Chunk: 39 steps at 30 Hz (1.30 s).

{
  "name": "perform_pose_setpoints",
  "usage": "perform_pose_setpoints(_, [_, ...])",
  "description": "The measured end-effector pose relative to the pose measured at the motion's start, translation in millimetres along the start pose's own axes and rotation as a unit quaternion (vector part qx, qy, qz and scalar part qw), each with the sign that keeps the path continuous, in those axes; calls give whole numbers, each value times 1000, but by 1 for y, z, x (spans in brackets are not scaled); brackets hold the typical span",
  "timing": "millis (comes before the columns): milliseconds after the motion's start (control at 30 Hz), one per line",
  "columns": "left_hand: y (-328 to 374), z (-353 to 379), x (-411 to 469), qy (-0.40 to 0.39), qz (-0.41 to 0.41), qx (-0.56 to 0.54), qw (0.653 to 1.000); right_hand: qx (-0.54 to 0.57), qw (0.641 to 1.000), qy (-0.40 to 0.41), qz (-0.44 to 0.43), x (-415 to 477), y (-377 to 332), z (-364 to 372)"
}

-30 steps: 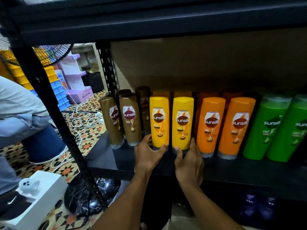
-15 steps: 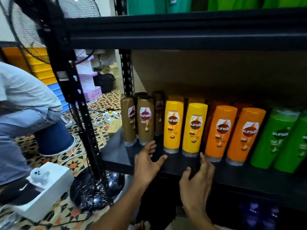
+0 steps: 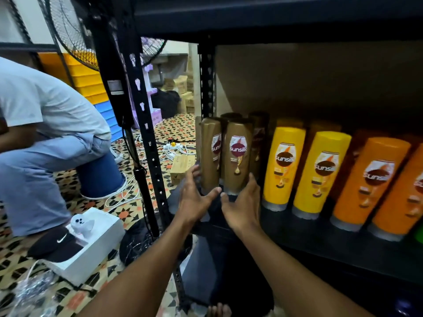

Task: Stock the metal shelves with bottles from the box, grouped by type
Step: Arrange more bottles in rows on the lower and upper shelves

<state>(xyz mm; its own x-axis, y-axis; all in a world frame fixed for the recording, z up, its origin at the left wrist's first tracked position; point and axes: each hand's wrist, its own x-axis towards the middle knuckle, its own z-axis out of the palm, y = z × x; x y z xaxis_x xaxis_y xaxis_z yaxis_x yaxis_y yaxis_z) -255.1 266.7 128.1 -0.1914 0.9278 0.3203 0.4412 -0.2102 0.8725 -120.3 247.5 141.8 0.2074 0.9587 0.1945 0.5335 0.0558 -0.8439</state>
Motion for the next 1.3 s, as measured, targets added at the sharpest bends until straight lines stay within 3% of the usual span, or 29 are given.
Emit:
perform_pose_setpoints(233, [-17, 12, 21, 40, -3, -11, 999, 13, 997, 70, -8, 34, 13, 19])
perform_pose_setpoints(400, [-7, -2, 9, 25, 2, -5, 1000, -46, 998, 42, 2, 14, 8, 11])
perform_pose_setpoints(667, [28, -9, -57, -74, 39, 28, 996, 2, 999, 13, -31, -63, 35, -71])
perform_pose_setpoints(900, [75, 72, -94, -197, 49, -2, 979, -40, 997, 65, 3, -83, 85, -173])
perform_pose_setpoints(1300, [112, 166, -111, -272, 57, -29, 960, -67, 991, 94, 67, -68, 140, -257])
